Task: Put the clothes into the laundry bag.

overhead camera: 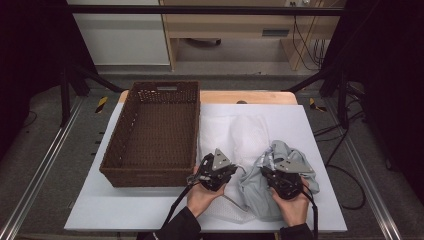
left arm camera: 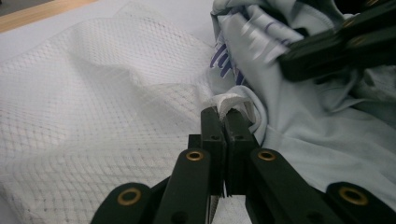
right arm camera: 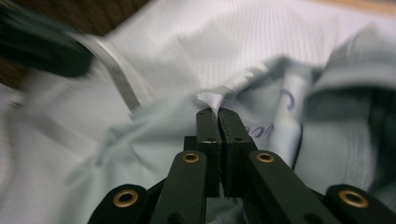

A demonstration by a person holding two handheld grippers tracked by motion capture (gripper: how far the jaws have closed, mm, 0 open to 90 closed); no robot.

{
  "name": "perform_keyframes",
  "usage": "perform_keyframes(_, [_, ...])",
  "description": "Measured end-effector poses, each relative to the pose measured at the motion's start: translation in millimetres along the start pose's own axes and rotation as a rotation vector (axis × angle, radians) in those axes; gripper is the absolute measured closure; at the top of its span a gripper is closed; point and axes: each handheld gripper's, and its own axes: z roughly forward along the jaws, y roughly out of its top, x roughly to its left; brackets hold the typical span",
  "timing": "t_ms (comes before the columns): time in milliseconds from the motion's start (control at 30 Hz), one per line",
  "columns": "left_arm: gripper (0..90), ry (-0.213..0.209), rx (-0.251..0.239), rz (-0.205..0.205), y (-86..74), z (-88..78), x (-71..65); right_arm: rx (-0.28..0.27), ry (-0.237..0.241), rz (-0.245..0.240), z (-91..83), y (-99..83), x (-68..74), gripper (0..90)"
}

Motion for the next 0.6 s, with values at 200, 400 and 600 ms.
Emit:
perform_keyframes(200, [88.6,-0.001,-0.028,-0.013,10.0,-2.1,-1.3,-0.157,0.150,-0.069,-34.9,21.6,25.9,88.7])
perform_keyframes(400, [88.7,-0.002,-0.067,-0.006,25.0,-7.7,-7.2,-0.088,0.243,-0.098,-7.5,8.2,52.8,88.6])
perform_keyframes(600, [88.7,-0.002,-0.064,0.006,26.6,-8.3,-9.1,0.043,0.164,-0.066,38.6,-11.6,48.6,87.8])
